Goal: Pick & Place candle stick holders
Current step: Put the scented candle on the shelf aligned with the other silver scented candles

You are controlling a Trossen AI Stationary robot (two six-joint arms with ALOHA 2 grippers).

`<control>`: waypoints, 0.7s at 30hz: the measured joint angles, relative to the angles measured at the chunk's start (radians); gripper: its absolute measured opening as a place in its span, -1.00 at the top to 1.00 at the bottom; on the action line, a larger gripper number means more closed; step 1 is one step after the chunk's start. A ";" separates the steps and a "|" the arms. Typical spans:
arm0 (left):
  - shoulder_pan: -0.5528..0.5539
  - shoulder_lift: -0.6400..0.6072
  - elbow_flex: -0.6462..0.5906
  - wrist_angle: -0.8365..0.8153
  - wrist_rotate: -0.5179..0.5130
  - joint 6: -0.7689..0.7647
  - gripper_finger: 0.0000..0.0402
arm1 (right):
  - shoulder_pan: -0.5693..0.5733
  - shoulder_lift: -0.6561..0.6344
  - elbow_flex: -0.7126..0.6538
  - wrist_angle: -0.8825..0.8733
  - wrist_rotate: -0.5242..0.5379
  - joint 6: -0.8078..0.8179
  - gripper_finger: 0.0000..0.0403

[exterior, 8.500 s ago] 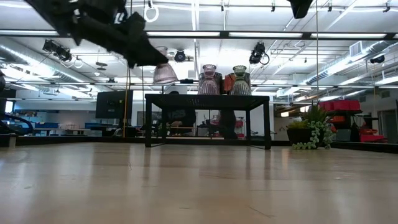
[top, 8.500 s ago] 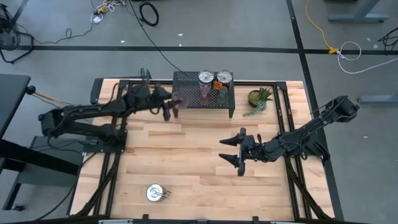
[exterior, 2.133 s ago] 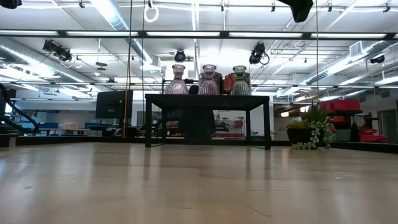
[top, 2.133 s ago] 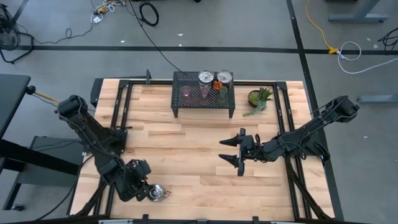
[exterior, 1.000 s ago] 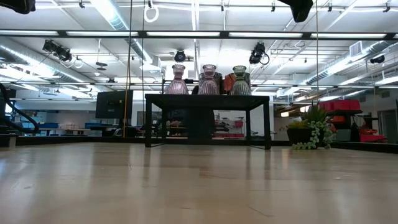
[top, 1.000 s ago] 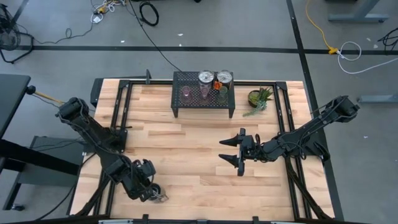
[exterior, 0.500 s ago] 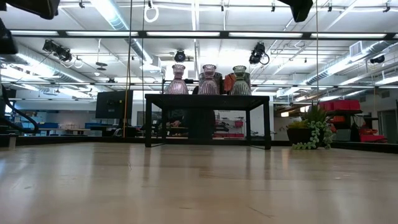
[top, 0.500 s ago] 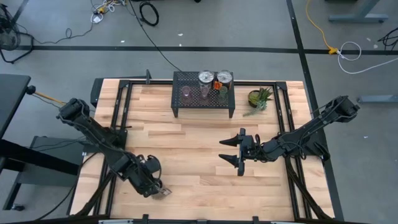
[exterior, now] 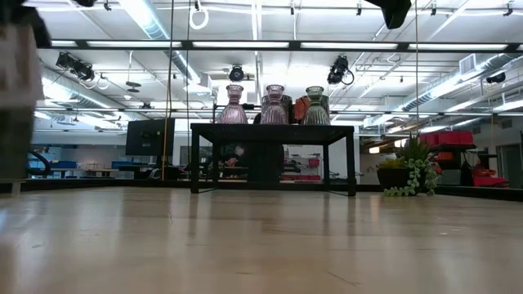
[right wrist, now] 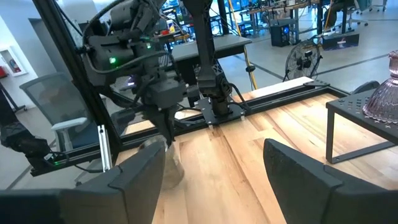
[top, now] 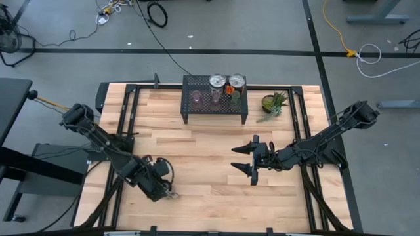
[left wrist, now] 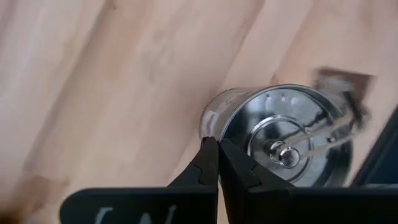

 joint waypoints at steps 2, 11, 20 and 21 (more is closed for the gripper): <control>0.020 0.000 0.027 -0.028 0.001 0.052 1.00 | 0.000 0.000 0.000 0.000 0.000 0.000 -0.34; 0.145 -0.002 0.266 -0.225 -0.063 0.264 1.00 | 0.000 0.000 0.000 0.000 0.000 0.002 -0.34; 0.329 -0.003 0.504 -0.496 -0.170 0.429 1.00 | 0.000 0.000 0.000 0.000 0.000 -0.002 -0.34; 0.355 -0.003 0.521 -0.520 -0.172 0.448 1.00 | 0.000 0.000 0.000 0.000 0.000 -0.005 -0.34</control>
